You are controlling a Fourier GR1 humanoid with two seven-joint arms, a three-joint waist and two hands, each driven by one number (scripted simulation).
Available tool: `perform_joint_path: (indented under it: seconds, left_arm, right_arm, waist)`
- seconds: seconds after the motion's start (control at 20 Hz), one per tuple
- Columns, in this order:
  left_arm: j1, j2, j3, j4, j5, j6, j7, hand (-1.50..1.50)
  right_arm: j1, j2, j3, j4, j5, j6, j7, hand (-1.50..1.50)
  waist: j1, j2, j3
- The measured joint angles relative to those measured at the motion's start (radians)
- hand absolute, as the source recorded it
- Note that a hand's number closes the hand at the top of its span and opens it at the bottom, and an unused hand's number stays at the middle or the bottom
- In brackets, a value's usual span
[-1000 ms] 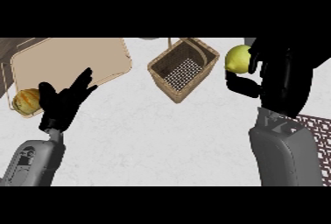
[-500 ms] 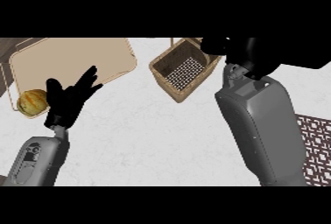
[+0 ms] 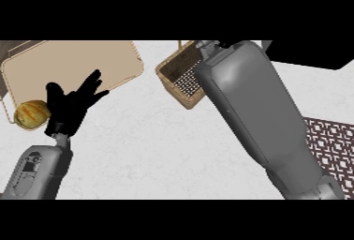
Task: Pick the lemon from the placemat and place it in the basket
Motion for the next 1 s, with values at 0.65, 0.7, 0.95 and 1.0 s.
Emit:
perform_joint_path:
  seconds: [0.65,0.7,0.95,1.0]
  left_arm:
    - [0.006,0.004,0.022,0.018,0.003,0.007,-0.006,0.00]
    - [0.007,0.004,0.022,0.015,0.003,0.008,-0.001,0.00]
    - [0.034,0.010,0.037,0.013,0.006,0.014,-0.004,0.00]
    - [0.039,0.011,0.038,0.012,0.004,0.016,-0.004,0.00]
  right_arm:
    - [-0.130,-0.004,-0.023,0.231,-0.023,-0.141,0.032,-1.50]
    - [-0.134,-0.004,-0.023,0.238,-0.022,-0.156,0.031,-1.50]
    - [-0.159,-0.005,-0.083,0.203,0.037,-0.234,0.038,-1.50]
    - [-0.161,-0.004,-0.101,0.189,0.050,-0.249,0.040,-1.50]
  waist:
    - [-0.033,0.005,0.003]
    - [-0.037,0.003,0.003]
    - [-0.063,-0.007,0.005]
    - [-0.070,-0.010,0.005]
